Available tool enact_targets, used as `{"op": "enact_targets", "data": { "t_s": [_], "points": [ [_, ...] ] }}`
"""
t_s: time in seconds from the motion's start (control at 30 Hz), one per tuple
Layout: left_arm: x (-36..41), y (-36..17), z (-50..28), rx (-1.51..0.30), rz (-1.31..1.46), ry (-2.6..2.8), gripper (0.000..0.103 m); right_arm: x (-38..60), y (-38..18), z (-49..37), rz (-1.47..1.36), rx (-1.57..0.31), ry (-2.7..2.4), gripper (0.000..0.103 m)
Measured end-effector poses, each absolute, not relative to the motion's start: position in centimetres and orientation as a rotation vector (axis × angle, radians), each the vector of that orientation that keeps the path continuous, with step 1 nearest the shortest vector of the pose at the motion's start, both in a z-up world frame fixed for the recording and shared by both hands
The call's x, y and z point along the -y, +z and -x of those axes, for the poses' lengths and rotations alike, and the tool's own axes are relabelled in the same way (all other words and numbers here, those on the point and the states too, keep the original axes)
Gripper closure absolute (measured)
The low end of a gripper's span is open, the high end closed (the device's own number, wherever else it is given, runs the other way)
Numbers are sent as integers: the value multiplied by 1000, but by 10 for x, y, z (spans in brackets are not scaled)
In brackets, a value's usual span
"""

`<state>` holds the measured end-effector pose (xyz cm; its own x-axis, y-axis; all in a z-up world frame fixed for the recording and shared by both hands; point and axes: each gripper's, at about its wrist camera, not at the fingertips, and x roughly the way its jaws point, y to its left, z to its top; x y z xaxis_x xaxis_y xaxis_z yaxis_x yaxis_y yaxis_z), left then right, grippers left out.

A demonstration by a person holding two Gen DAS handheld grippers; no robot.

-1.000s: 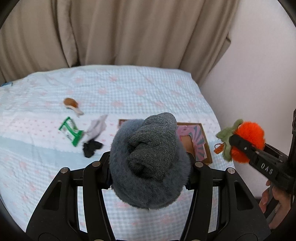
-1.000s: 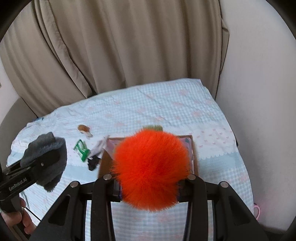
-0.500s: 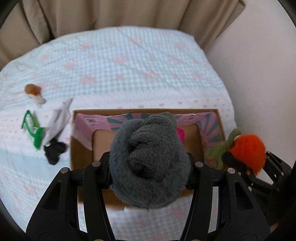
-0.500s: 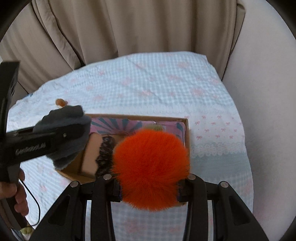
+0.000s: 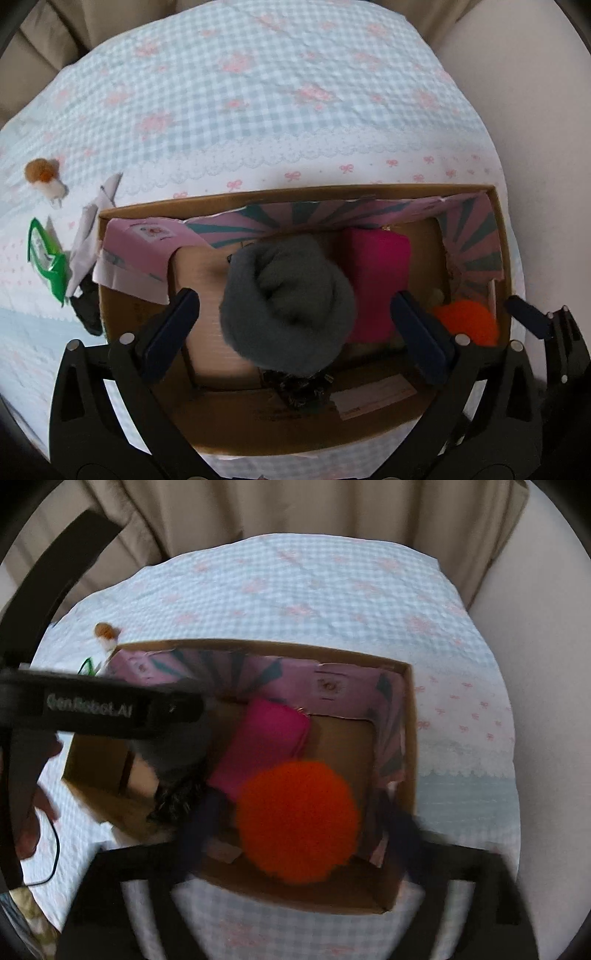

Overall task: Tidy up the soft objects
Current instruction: 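Open both tools to drop the sock and pompom into the box, then withdraw both tools from the box toward the remaining items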

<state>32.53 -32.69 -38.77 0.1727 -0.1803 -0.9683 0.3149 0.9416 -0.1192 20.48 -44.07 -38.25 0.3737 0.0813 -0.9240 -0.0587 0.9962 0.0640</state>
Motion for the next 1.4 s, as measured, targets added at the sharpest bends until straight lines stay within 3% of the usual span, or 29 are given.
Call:
{"op": "enact_targets", "data": {
  "t_s": [0.3, 0.63, 1.07, 1.4],
  "points": [
    [327, -370, -318, -1337, -114, -364, 0, 434, -381, -196, -42, -1173, 131, 0],
    [322, -323, -295, -1276, -100, -368, 0, 432, -340, -177, -55, -1108, 115, 0],
    [295, -198, -222, -1106, -93, -379, 0, 432, -239, -126, -73, -990, 48, 0],
    [220, -100, -141, -883, -36, -307, 0, 404, -148, -76, -71, -866, 6, 0]
  ]
}}
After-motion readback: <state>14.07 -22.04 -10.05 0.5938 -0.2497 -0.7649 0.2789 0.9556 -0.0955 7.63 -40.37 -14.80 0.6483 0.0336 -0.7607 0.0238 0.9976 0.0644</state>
